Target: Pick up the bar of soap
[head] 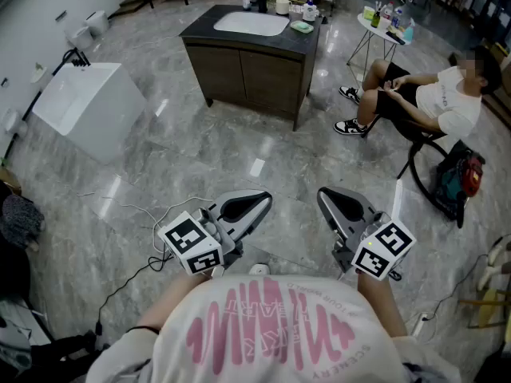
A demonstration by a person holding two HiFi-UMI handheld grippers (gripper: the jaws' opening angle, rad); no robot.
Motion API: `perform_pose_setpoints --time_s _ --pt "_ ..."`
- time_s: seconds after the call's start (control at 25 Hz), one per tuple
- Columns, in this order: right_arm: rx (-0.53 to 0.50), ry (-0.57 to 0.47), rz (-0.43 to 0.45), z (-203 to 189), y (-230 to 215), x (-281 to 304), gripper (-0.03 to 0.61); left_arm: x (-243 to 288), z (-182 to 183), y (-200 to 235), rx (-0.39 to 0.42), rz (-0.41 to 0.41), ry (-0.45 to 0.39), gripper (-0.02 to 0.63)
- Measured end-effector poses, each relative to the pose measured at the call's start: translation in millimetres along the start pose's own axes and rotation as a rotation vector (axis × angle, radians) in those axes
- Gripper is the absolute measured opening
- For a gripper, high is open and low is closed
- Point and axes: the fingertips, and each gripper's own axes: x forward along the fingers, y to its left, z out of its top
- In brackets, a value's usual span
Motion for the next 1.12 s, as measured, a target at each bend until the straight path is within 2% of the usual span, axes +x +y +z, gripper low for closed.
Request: perform_pose_setpoints --time_s 0.24,0.52,0.68,0.84,1.04,1.12 --pt "-0.014 0.008 -0.007 -3.0 -1.8 5.5 0.012 -3.3 -3.8 6.2 -0.002 0.000 -0.005 0.009" --pt "0.046 -0.037 0.013 0.3 4.7 25.6 0.012 -19.3 -0.2 24.9 -0.012 0.000 -0.007 0.009" --pt "0.044 -0.041 -0.014 -0.2 4.2 40.5 0.012 -32.5 5.6 40.3 -0.028 -0.005 -0.034 0.009" --pt "0.048 -0.059 -0.038 3.4 1.7 55.1 0.012 -41.5 14.7 56.8 -0.011 -0.002 -0.057 0.009" --pt "-0.026 -0.014 -0.099 -3.1 -9.3 61.6 0.012 -44.6 5.4 78.9 -0.037 0.034 -0.055 0.009" --pt "0.007 -0.036 -0.124 1.9 -25.1 61.2 0.012 -39.1 5.3 82.1 -0.027 0.028 -0.059 0.009"
